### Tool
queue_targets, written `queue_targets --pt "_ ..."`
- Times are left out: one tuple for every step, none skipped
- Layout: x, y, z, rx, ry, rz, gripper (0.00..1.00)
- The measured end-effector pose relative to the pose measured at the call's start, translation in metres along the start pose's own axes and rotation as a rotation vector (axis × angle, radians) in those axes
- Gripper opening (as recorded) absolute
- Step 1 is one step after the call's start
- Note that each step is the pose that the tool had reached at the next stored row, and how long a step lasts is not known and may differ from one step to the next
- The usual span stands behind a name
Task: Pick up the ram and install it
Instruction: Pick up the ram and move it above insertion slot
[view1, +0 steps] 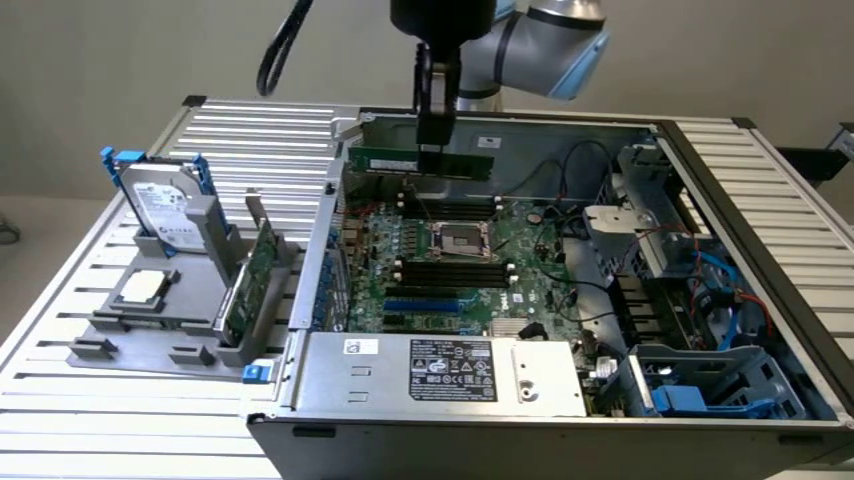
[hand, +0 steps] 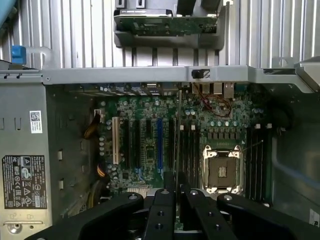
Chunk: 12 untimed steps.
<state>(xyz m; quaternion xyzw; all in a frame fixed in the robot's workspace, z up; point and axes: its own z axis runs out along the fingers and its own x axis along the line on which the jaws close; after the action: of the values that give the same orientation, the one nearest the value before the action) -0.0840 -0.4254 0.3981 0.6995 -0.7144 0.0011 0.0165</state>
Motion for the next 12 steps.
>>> queue_targets --pt "-0.003 -0.0033 0.0014 0.0 0.0003 0.0 0.14" --pt "-0.006 -0.0067 0.0027 0.0001 0.0004 0.0 0.14" --pt "-0.01 -0.0101 0.0041 0.0001 0.0005 0.0 0.14" --pt "-0.013 -0.0135 0.0054 0.0001 0.0005 0.0 0.14" --pt "-0.015 -0.0169 0.0066 0.0 0.0005 0.0 0.14" --pt "-0.018 -0.0203 0.0079 0.0 0.0005 0.0 0.14" --pt "-0.021 -0.0237 0.0093 0.0001 0.0004 0.0 0.14" --pt "-0.023 -0.027 0.0106 0.0 0.0006 0.0 0.14" --pt "-0.025 -0.0308 0.0121 0.0001 0.0005 0.0 0.14" --pt "-0.027 -0.0346 0.0133 0.0 0.0006 0.0 0.14" --pt "-0.029 -0.0385 0.0145 0.0001 0.0006 0.0 0.14" --pt "-0.031 -0.0424 0.0157 0.0 0.0006 0.0 0.14"
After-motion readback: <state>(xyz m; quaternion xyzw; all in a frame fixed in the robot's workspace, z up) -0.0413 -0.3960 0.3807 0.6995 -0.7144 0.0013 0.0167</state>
